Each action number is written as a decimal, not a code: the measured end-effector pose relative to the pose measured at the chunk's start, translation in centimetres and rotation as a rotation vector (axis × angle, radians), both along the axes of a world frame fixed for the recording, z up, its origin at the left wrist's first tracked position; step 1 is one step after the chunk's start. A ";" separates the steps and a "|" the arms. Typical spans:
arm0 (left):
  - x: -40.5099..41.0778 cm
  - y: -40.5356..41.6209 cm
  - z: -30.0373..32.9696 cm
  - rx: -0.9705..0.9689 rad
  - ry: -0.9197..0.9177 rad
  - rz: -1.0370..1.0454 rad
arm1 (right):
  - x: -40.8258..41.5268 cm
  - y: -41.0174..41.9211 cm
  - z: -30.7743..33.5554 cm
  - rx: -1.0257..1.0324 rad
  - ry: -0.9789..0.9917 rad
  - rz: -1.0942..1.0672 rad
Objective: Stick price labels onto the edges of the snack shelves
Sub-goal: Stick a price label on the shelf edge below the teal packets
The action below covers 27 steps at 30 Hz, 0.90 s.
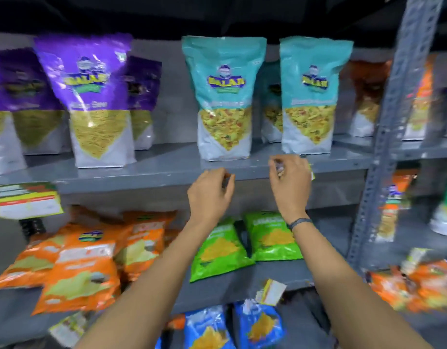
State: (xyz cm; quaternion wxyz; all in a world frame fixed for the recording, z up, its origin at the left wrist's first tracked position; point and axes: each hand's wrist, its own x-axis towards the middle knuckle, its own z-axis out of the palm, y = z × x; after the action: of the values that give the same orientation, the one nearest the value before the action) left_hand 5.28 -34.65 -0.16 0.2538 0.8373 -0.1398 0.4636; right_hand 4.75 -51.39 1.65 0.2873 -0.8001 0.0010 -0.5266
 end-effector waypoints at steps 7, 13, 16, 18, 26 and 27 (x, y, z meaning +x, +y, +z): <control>2.2 -10.9 -0.6 -0.195 0.343 -0.025 | 2.2 -9.3 -0.2 0.012 0.074 0.108; 2.4 -12.5 -0.2 -0.366 0.370 -0.068 | 4.1 -11.2 0.3 0.014 0.115 0.264; 2.1 -12.7 0.4 -0.322 0.351 -0.151 | 4.9 -11.6 0.9 0.076 0.175 0.323; 2.1 -12.7 0.8 -0.295 0.326 -0.166 | 5.5 -11.9 1.5 0.126 0.238 0.360; 2.6 -12.5 0.7 -0.277 0.269 -0.252 | 5.8 -13.1 2.2 0.119 0.322 0.538; 2.7 -12.4 0.7 -0.276 0.266 -0.261 | 5.7 -13.3 2.2 0.092 0.316 0.558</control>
State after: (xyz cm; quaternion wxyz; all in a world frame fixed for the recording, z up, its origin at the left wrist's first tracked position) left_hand 7.95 -47.09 0.58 0.4399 0.8232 -0.1477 0.3272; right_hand 10.40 -64.66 3.83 0.4528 -0.8276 -0.1497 -0.2961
